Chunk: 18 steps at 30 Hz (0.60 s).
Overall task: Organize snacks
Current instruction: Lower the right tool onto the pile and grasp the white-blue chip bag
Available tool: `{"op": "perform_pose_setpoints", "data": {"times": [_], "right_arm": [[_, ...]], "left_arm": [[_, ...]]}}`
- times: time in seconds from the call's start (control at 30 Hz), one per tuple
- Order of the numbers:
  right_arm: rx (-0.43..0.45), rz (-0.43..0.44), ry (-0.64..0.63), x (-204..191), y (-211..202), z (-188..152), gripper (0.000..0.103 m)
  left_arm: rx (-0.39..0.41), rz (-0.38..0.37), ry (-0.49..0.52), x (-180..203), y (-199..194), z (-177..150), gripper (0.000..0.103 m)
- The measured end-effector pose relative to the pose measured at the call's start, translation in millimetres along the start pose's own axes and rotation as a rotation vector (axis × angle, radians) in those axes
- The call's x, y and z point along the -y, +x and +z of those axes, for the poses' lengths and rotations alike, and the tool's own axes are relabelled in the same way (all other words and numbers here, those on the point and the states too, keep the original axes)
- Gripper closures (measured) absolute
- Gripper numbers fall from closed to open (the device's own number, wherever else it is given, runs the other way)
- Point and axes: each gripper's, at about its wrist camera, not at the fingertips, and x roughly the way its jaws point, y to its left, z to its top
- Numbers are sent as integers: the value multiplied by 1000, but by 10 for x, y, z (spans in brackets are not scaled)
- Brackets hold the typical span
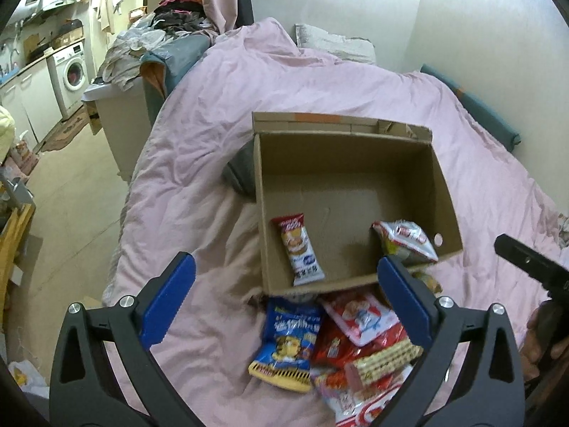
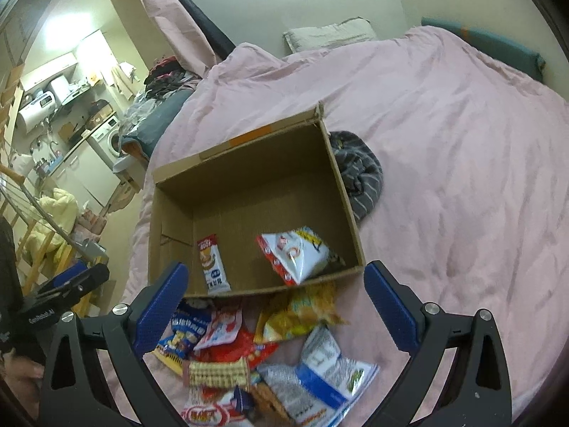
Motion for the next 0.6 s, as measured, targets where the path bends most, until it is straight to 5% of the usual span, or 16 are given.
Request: {"op": "perform_pose_setpoints", "data": {"times": [0.33, 0.6], "right_arm": [[-63, 4, 126, 286, -38, -201, 2], [-400, -13, 353, 827, 453, -597, 2]], "left_arm": [[-88, -4, -59, -113, 3, -248, 2], [-135, 69, -65, -305, 75, -368, 2]]}}
